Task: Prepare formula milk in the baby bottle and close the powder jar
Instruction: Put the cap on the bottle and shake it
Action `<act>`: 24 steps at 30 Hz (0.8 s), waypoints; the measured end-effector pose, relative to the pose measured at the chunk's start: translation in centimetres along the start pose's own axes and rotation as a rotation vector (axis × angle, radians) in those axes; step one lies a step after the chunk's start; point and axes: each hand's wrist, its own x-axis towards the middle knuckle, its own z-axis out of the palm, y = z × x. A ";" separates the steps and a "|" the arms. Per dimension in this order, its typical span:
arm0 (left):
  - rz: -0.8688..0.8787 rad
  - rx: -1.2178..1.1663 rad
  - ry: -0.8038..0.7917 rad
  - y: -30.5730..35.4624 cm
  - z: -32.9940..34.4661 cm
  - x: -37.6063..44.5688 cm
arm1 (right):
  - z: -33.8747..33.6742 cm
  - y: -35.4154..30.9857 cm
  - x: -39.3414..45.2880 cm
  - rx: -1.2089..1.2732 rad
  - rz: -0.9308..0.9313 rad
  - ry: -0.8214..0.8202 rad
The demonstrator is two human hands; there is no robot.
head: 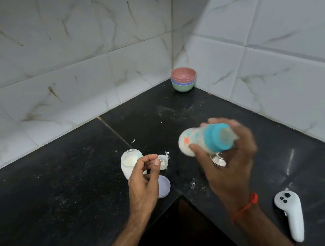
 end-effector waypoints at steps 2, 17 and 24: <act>0.013 0.007 -0.011 0.1 0.1 0.0 | 0.2 0.8 -0.4 -0.130 0.149 -0.270; 0.021 0.010 -0.026 0.1 0.2 0.2 | -0.4 -1.9 0.6 0.128 0.063 0.069; 0.038 0.019 -0.050 0.2 0.2 0.1 | 0.6 -1.0 -0.7 0.123 0.237 -0.045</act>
